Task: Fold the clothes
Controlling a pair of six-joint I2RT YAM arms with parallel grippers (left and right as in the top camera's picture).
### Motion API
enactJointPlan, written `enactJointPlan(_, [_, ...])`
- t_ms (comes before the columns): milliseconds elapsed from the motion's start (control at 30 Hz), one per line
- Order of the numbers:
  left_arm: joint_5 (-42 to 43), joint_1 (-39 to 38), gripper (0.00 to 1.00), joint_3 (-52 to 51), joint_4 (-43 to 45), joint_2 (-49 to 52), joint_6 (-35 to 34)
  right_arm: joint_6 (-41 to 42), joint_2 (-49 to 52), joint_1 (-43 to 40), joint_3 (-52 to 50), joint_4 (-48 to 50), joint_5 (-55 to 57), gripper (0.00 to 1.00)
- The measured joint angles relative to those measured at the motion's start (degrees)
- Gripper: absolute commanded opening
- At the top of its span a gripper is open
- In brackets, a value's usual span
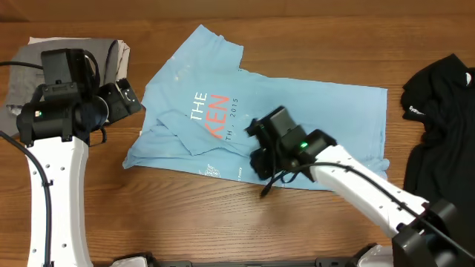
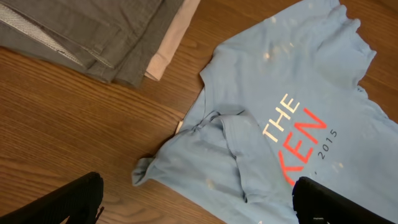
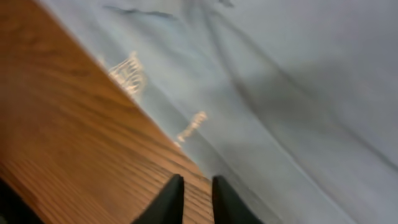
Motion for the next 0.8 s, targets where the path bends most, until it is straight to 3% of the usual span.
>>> enactJointPlan(133, [-0.07,0.00,1.00,0.00,-0.02,0.57,0.00,-1.46,3.63,5.77,0.11,4.98,3.50,0.04])
enactJointPlan(367, [-0.22,0.00,1.00,0.00,-0.04,0.59,0.00,-1.84,15.15,6.64,0.22,12.07,6.32,0.04])
enactJointPlan(800, [-0.24,0.00,1.00,0.00,-0.04,0.59,0.00,-0.09,15.23,4.52,0.28,16.46,13.05,0.04])
